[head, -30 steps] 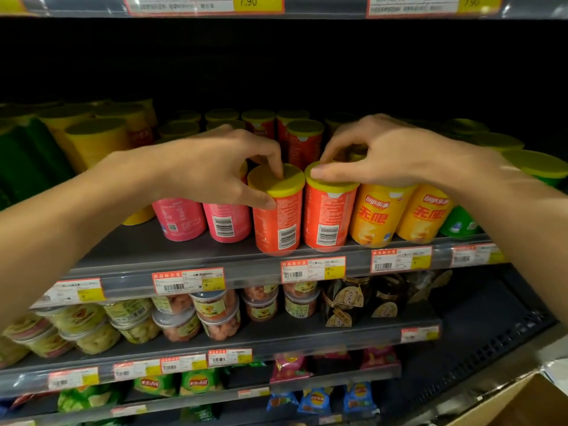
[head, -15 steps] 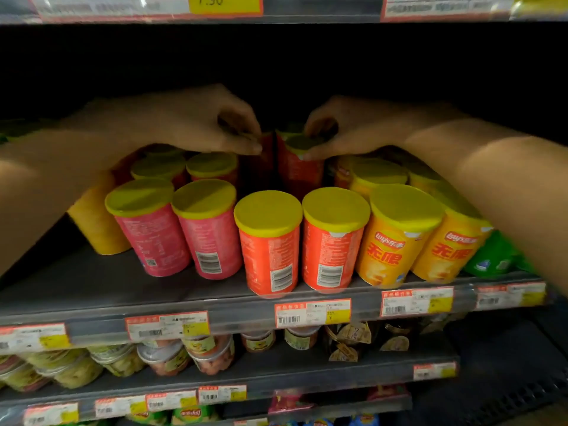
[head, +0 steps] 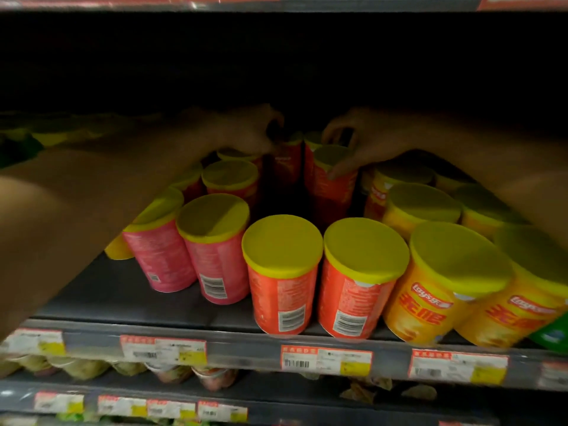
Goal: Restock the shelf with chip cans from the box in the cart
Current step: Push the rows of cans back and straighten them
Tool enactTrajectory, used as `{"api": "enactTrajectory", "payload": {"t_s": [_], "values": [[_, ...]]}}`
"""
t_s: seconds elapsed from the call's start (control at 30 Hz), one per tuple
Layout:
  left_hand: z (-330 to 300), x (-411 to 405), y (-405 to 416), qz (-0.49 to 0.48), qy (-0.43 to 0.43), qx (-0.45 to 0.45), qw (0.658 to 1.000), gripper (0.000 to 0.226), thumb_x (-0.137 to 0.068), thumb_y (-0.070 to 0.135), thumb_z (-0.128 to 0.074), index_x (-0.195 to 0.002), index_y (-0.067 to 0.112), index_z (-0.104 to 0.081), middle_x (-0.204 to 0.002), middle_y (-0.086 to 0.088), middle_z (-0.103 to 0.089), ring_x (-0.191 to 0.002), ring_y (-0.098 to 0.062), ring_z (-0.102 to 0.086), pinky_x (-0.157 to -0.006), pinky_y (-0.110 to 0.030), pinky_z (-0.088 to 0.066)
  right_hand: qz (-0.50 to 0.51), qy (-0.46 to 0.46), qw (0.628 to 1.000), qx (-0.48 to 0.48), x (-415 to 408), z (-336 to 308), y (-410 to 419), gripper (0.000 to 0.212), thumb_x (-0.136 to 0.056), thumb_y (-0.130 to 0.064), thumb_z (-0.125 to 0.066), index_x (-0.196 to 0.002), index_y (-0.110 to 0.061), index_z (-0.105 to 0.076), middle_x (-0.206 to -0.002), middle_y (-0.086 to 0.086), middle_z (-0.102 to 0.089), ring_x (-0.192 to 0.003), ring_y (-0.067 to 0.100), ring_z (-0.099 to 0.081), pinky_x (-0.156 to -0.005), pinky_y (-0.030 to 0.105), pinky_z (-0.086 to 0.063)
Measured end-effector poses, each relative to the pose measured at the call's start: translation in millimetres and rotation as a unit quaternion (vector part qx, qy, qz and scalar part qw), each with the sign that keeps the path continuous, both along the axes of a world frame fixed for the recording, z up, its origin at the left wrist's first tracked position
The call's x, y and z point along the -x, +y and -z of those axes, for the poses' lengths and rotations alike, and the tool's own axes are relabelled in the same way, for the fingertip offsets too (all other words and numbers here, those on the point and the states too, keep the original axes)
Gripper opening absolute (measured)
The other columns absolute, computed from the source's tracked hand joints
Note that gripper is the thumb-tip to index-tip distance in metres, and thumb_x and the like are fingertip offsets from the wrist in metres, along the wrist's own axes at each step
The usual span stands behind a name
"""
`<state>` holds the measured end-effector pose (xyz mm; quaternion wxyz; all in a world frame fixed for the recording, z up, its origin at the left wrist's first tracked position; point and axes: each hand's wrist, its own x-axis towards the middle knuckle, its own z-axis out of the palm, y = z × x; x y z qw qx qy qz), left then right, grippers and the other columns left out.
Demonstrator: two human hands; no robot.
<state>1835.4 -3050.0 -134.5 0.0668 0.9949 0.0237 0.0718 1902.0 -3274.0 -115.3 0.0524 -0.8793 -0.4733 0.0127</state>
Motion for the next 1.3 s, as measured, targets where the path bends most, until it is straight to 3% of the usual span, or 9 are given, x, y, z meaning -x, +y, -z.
{"api": "enactTrajectory", "payload": {"t_s": [0.07, 0.17, 0.33, 0.5, 0.63, 0.77, 0.9, 1.13, 1.3], "values": [[2, -9, -4, -0.003, 0.008, 0.016, 1.0, 0.038, -0.089, 0.03, -0.069, -0.123, 0.017, -0.059, -0.111, 0.0, -0.056, -0.104, -0.022, -0.056, -0.087, -0.036, -0.047, -0.001, -0.004, 1.0, -0.006, -1, 2, -2, 0.059, -0.08, -0.043, -0.078, -0.128, -0.015, -0.058, -0.089, -0.012, -0.047, -0.093, 0.011, -0.047, -0.074, 0.023, -0.034], [8, -20, -3, 0.0, 0.003, 0.017, 1.0, 0.031, -0.088, 0.028, -0.07, -0.115, 0.017, -0.059, -0.108, -0.003, -0.056, -0.097, -0.02, -0.053, -0.081, -0.032, -0.045, 0.0, 0.002, 1.0, -0.017, -3, 5, -5, 0.055, -0.081, -0.043, -0.077, -0.124, -0.014, -0.06, -0.084, -0.014, -0.039, -0.094, 0.011, -0.046, -0.073, 0.023, -0.032], [11, -27, -6, -0.001, -0.007, 0.008, 1.0, 0.026, -0.087, 0.026, -0.072, -0.101, 0.019, -0.051, -0.105, -0.006, -0.053, -0.092, -0.021, -0.051, -0.074, -0.032, -0.043, 0.003, -0.004, 1.0, -0.021, -6, 9, -4, 0.049, -0.079, -0.048, -0.077, -0.115, -0.018, -0.063, -0.11, -0.005, -0.046, -0.101, 0.011, -0.048, -0.079, 0.025, -0.035], [1, -24, -12, -0.006, 0.027, 0.001, 1.0, 0.029, -0.086, 0.028, -0.073, -0.103, 0.019, -0.051, -0.104, -0.004, -0.05, -0.092, -0.021, -0.05, -0.071, -0.032, -0.04, 0.002, -0.016, 1.0, -0.022, -4, 9, -5, 0.048, -0.079, -0.05, -0.077, -0.114, -0.02, -0.063, -0.115, -0.006, -0.044, -0.104, 0.012, -0.049, -0.081, 0.026, -0.038], [-7, -7, -19, 0.025, 0.045, 0.004, 0.999, 0.033, -0.076, 0.03, -0.082, -0.093, 0.02, -0.056, -0.094, -0.002, -0.057, -0.091, -0.025, -0.057, -0.077, -0.041, -0.05, -0.011, -0.029, 0.999, -0.014, 0, 7, -6, 0.049, -0.081, -0.047, -0.076, -0.116, -0.014, -0.065, -0.119, -0.001, -0.049, -0.106, 0.016, -0.053, -0.081, 0.027, -0.04], [-8, 13, -30, 0.049, 0.035, -0.012, 0.998, 0.034, -0.074, 0.033, -0.083, -0.093, 0.021, -0.058, -0.101, -0.007, -0.063, -0.094, -0.025, -0.059, -0.083, -0.045, -0.052, -0.03, -0.022, 0.999, -0.011, 7, 5, -12, 0.049, -0.082, -0.045, -0.075, -0.116, -0.011, -0.067, -0.119, 0.001, -0.055, -0.101, 0.015, -0.054, -0.08, 0.027, -0.04], [-10, 34, -40, 0.07, 0.037, 0.005, 0.997, 0.033, -0.071, 0.044, -0.083, -0.087, 0.033, -0.056, -0.101, 0.002, -0.063, -0.096, -0.018, -0.06, -0.086, -0.045, -0.052, -0.037, -0.024, 0.999, 0.005, 11, 3, -18, 0.052, -0.077, -0.051, -0.075, -0.115, -0.017, -0.069, -0.126, 0.001, -0.053, -0.101, 0.009, -0.047, -0.084, 0.028, -0.039], [-13, 56, -46, 0.096, 0.029, 0.016, 0.995, 0.038, -0.071, 0.044, -0.081, -0.1, 0.025, -0.064, -0.094, 0.021, -0.055, -0.083, 0.008, -0.051, -0.071, -0.01, -0.037, -0.067, -0.01, 0.998, 0.009, 31, -5, -28, 0.07, -0.057, -0.068, -0.061, -0.108, -0.021, -0.072, -0.116, -0.008, -0.054, -0.096, 0.005, -0.048, -0.084, 0.026, -0.039], [-17, 70, -48, 0.117, 0.059, 0.053, 0.99, 0.045, -0.061, 0.059, -0.073, -0.097, 0.033, -0.064, -0.114, 0.017, -0.061, -0.107, 0.001, -0.055, -0.094, -0.023, -0.044, -0.087, 0.039, 0.995, 0.005, 41, -11, -35, 0.059, -0.047, -0.077, -0.056, -0.09, -0.037, -0.064, -0.111, -0.014, -0.056, -0.092, 0.004, -0.06, -0.084, 0.027, -0.048]]}}
